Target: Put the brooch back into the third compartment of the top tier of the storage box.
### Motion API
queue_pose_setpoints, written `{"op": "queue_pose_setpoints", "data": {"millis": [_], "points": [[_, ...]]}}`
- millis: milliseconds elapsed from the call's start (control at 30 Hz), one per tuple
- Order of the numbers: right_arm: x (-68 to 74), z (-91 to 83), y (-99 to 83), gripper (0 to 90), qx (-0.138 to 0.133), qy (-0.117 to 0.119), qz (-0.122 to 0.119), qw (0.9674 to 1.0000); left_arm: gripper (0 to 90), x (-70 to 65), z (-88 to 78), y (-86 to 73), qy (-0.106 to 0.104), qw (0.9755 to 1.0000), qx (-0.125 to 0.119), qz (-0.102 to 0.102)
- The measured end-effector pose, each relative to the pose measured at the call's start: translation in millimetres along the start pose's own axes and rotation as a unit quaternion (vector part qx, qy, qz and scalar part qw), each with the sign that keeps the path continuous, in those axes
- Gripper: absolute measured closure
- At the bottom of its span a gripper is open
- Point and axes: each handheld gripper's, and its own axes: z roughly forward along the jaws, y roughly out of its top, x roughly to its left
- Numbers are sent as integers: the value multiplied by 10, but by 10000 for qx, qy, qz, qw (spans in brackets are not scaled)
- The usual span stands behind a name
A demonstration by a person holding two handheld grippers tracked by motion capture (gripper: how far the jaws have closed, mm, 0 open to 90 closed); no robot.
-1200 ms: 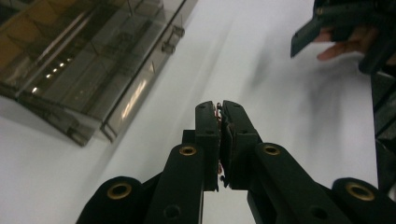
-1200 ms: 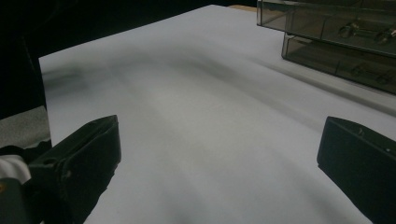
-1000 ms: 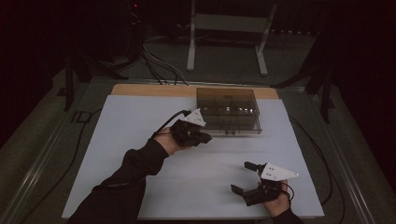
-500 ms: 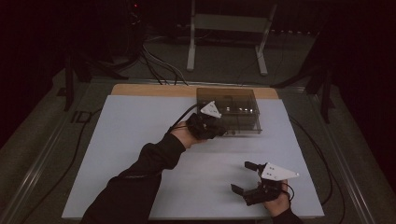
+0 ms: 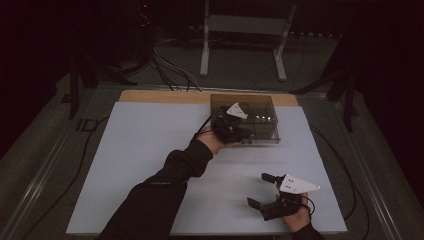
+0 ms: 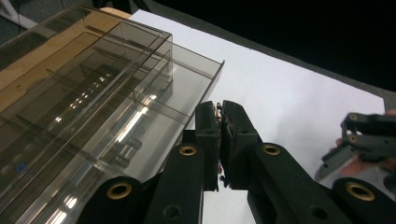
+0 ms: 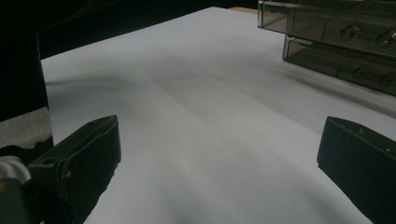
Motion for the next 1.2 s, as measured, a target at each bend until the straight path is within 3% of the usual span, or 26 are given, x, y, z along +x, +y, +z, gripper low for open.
{"op": "queue_pose_setpoints", "data": {"millis": [300, 533, 767, 900, 1200], "points": [[-27, -13, -1, 0, -42, -8, 48, 10000, 874, 41, 234, 84, 136, 9998, -57, -132], [-30, -22, 3, 0, -66, -8, 48, 10000, 874, 120, 401, 175, 277, 9987, -194, -390], [-35, -29, 4, 0, -87, 5, 62, 9999, 873, 163, 549, 227, 187, 9974, -268, -650], [-35, -33, 5, 0, -93, -9, 68, 9999, 872, 162, 640, 243, 160, 9976, -214, -646], [-31, -43, 10, 0, -133, 9, 64, 9999, 872, 201, 799, 264, 226, 9957, -163, -889]]}}
